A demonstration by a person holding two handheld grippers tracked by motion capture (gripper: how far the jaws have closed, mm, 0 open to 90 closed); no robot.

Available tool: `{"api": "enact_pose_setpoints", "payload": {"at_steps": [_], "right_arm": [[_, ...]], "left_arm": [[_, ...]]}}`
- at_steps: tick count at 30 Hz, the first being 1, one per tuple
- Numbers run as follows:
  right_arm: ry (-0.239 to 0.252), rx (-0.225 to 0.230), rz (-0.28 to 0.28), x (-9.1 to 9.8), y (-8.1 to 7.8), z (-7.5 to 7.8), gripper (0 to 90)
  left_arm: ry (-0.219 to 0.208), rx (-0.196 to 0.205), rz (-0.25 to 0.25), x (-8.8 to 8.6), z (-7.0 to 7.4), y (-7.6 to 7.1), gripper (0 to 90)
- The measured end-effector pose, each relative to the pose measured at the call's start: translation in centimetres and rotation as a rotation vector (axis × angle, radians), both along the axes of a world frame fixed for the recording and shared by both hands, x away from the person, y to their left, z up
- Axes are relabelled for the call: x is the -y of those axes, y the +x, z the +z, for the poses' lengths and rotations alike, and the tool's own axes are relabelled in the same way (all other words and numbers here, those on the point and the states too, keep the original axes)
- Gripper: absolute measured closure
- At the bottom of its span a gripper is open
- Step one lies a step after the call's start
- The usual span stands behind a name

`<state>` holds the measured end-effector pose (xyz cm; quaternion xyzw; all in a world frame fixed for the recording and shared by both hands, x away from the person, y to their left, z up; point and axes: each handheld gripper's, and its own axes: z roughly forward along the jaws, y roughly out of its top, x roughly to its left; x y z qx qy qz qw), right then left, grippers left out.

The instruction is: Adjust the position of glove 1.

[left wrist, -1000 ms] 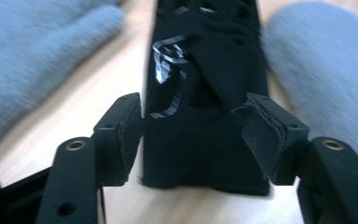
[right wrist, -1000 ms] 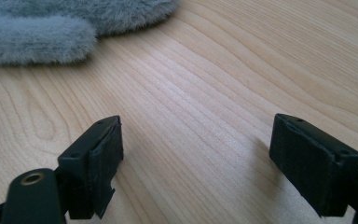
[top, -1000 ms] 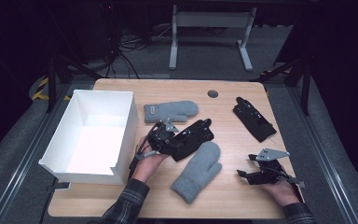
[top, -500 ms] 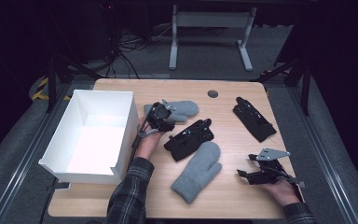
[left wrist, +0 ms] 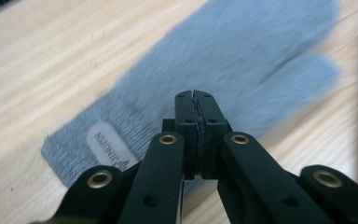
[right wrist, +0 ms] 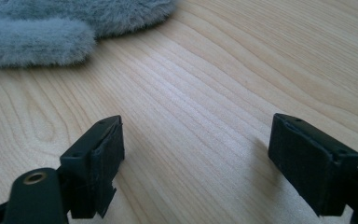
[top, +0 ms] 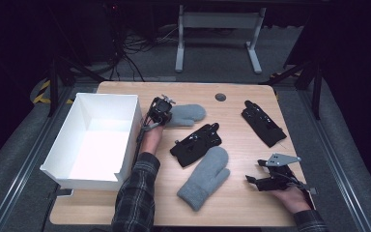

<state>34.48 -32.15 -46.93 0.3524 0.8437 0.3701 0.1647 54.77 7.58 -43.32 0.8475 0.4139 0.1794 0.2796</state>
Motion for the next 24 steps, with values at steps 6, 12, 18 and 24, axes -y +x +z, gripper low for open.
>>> {"api": "enact_pose_setpoints", "payload": {"at_steps": [6,12,18,24], "right_arm": [[-0.001,0.001,0.0,0.0,0.0,0.0,19.0],[-0.006,0.003,-0.002,0.0,0.0,0.0,19.1],[-0.005,0.002,-0.002,0.0,0.0,0.0,19.1],[-0.005,0.003,-0.002,0.0,0.0,0.0,19.1]], "left_arm": [[-0.02,-0.058,-0.02,0.4,-0.7,-0.2,90.0],[-0.035,-0.085,-0.082,1.9,-0.6,-1.1,90.0],[-0.061,-0.103,-0.126,3.3,-0.5,-2.1,90.0],[-0.098,-0.066,-0.172,3.6,0.3,-2.7,87.9]]}}
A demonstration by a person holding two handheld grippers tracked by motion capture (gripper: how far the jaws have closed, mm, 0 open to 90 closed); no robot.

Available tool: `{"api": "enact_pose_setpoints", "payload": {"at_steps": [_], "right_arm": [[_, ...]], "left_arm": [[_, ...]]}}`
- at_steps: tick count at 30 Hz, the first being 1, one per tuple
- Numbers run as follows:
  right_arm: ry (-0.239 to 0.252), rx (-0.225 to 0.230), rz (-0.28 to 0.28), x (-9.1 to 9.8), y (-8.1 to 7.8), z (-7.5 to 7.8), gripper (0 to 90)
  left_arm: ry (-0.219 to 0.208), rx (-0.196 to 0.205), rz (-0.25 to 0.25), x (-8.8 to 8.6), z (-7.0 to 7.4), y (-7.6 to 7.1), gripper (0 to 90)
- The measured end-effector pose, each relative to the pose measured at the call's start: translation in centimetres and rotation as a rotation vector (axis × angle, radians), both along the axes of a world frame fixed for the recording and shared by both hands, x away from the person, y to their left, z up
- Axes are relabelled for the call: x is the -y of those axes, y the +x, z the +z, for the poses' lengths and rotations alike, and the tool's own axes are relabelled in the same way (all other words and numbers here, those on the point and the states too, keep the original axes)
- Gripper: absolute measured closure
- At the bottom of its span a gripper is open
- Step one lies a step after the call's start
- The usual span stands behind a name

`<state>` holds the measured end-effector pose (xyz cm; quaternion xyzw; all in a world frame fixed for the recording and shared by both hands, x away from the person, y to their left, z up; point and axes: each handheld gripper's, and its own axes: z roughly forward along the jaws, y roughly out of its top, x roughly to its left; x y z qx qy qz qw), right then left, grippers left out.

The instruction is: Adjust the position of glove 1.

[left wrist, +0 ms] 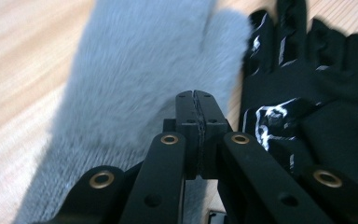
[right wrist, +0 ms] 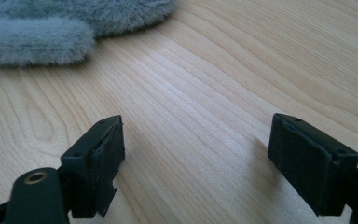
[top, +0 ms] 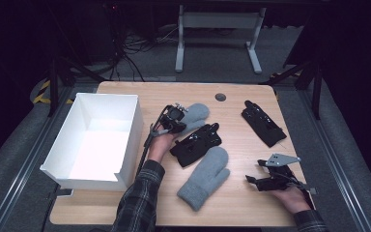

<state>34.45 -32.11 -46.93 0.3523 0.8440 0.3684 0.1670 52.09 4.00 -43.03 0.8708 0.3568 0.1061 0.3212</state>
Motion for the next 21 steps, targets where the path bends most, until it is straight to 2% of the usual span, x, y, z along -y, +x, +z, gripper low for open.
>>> {"api": "enact_pose_setpoints", "payload": {"at_steps": [2,4,7,9,11,14,17,21], "right_arm": [[-0.001,0.0,0.0,0.0,0.0,0.0,19.1],[0.0,0.0,0.0,0.0,0.0,0.0,19.1],[-0.001,0.0,0.0,0.0,0.0,0.0,19.1],[-0.001,0.0,0.0,0.0,0.0,0.0,19.2],[-0.001,0.001,0.0,0.0,0.0,0.0,19.1],[-0.001,0.0,0.0,0.0,0.0,0.0,19.1],[-0.001,0.001,0.0,0.0,0.0,0.0,19.2],[-0.001,0.0,-0.001,0.0,0.0,0.0,19.2]], "left_arm": [[-0.013,0.021,-0.004,-0.2,0.3,0.0,82.4],[-0.019,0.014,-0.023,-0.3,0.1,0.0,76.5],[-0.005,0.007,-0.045,-0.3,-0.6,0.0,65.4],[0.0,0.008,-0.057,-0.1,-1.1,0.0,62.1],[0.03,0.021,-0.06,0.2,-1.7,-0.1,62.9],[0.048,0.042,-0.046,0.2,-2.0,-0.1,74.2],[0.033,0.028,-0.036,0.1,-1.8,-0.1,84.1],[-0.008,-0.001,-0.01,-0.3,-1.6,-0.1,86.5]]}}
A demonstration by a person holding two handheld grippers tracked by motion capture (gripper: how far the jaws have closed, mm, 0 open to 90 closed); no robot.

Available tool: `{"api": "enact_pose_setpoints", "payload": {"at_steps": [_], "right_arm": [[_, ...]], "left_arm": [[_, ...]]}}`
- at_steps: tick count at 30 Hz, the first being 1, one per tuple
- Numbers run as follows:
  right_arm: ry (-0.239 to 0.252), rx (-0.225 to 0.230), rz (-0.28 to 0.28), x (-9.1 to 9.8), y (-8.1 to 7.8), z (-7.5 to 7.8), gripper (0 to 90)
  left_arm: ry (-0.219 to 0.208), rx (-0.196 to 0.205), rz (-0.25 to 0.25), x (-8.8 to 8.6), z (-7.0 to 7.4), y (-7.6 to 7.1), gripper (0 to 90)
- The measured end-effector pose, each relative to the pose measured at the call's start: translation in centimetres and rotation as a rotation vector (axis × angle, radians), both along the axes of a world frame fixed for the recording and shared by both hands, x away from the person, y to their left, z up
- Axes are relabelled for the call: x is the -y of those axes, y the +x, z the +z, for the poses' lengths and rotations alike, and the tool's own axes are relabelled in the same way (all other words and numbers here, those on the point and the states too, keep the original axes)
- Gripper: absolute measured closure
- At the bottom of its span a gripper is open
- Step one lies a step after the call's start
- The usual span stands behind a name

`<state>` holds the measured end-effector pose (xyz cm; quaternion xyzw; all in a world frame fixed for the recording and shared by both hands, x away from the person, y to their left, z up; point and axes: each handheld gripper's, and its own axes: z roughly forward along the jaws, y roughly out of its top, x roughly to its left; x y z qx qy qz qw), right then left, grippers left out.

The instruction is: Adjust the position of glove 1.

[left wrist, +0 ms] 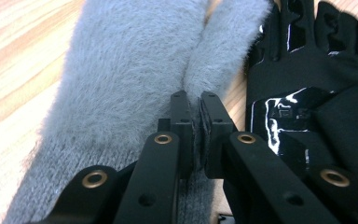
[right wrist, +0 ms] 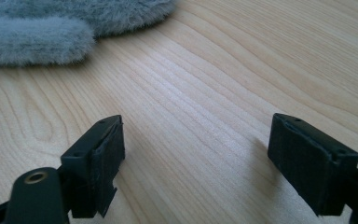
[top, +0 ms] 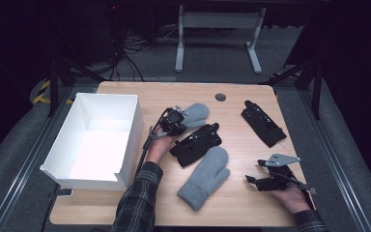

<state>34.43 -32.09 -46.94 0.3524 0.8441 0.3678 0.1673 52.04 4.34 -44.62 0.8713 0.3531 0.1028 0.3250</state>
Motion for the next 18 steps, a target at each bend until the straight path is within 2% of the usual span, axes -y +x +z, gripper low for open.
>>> {"api": "enact_pose_setpoints", "payload": {"at_steps": [1,2,6,13,16,18], "right_arm": [[0.0,0.001,0.0,0.0,0.0,0.0,19.2],[0.0,0.001,0.0,0.0,0.0,0.0,19.2],[0.0,0.001,0.0,0.0,0.0,0.0,19.2],[0.0,0.001,-0.001,0.0,0.0,0.0,19.4],[-0.001,0.002,-0.001,0.0,0.0,0.0,19.4],[0.0,0.001,-0.001,0.0,0.0,0.0,19.4]], "left_arm": [[-0.025,-0.013,0.013,-0.2,0.1,0.0,86.9],[-0.025,-0.013,0.013,-0.2,0.1,0.0,87.0],[-0.078,-0.045,0.038,-0.9,0.6,-0.2,87.3],[-0.128,-0.041,0.057,-1.8,2.4,-1.2,87.5],[-0.173,-0.048,0.067,-2.4,3.4,-2.0,87.7],[-0.182,-0.051,0.071,-2.6,3.6,-2.3,87.8]]}}
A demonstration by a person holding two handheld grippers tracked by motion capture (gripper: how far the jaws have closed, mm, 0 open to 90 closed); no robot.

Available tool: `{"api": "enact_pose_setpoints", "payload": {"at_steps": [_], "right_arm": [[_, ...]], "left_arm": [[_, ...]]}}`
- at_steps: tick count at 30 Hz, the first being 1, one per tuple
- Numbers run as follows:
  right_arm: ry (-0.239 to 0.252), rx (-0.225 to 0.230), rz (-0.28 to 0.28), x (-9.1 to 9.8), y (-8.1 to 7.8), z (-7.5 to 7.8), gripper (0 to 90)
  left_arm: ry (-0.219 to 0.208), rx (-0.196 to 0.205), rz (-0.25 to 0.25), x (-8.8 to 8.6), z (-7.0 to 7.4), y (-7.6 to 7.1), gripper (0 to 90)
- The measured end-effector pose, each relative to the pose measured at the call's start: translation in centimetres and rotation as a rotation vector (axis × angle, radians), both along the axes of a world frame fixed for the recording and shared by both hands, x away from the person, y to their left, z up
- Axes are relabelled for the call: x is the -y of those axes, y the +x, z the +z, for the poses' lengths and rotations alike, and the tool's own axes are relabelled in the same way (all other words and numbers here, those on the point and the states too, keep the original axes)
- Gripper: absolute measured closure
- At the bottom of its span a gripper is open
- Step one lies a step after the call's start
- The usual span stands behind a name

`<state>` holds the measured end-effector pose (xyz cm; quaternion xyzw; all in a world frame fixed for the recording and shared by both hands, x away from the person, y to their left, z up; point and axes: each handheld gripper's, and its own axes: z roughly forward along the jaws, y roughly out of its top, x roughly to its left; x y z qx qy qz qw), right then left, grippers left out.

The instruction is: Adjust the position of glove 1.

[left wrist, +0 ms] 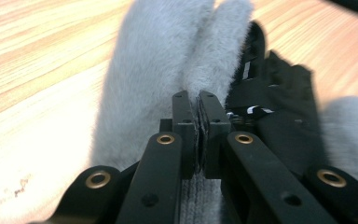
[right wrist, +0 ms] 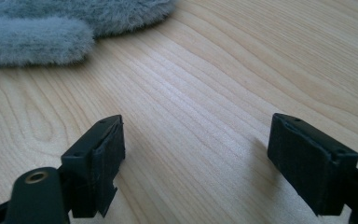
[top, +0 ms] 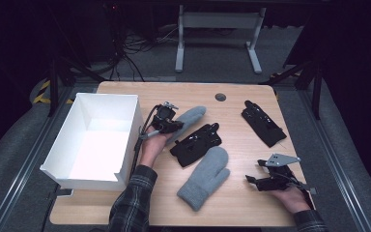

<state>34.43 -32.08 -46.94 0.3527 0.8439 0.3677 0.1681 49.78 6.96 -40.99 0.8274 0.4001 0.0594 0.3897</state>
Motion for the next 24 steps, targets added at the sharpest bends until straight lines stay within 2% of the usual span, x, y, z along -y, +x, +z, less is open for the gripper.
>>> {"api": "enact_pose_setpoints", "payload": {"at_steps": [2,6,8,9,10,11,12,15,19,21,24], "right_arm": [[0.0,0.001,0.0,0.0,0.0,0.0,19.4],[0.001,0.001,-0.004,-0.1,-0.1,0.0,22.0],[0.004,-0.003,0.002,-0.2,-0.2,0.3,28.9],[0.016,0.002,0.015,-0.3,-0.4,0.8,39.2],[0.032,0.005,0.032,-0.5,-0.6,1.0,43.9],[0.032,0.005,0.032,-0.5,-0.6,1.0,43.9],[0.04,0.012,0.041,-0.7,-0.7,1.2,49.4],[0.064,0.001,0.118,-1.9,-1.3,1.8,70.3],[0.076,-0.04,0.217,-3.6,-1.8,1.8,88.0],[0.083,-0.053,0.263,-4.6,-2.0,1.9,89.8],[0.084,-0.077,0.328,-6.3,-2.2,1.8,89.9]], "left_arm": [[-0.02,-0.005,0.011,-0.4,0.5,-0.6,87.8],[-0.029,-0.02,0.02,-1.0,1.2,-1.7,87.8],[-0.031,-0.022,0.024,-1.3,1.5,-2.2,87.9],[-0.038,-0.018,0.018,-1.6,1.7,-2.6,87.9],[-0.041,-0.018,0.019,-1.6,1.8,-2.8,87.9],[-0.041,-0.018,0.019,-1.6,1.8,-2.8,87.9],[-0.039,-0.019,0.019,-1.8,2.0,-3.1,87.9],[-0.056,-0.019,0.016,-2.1,2.4,-3.9,87.9],[-0.072,-0.013,0.008,-2.4,3.0,-4.7,87.9],[-0.083,0.004,0.009,-2.5,3.3,-5.2,87.9],[-0.102,0.009,0.003,-2.5,3.6,-5.9,88.0]]}}
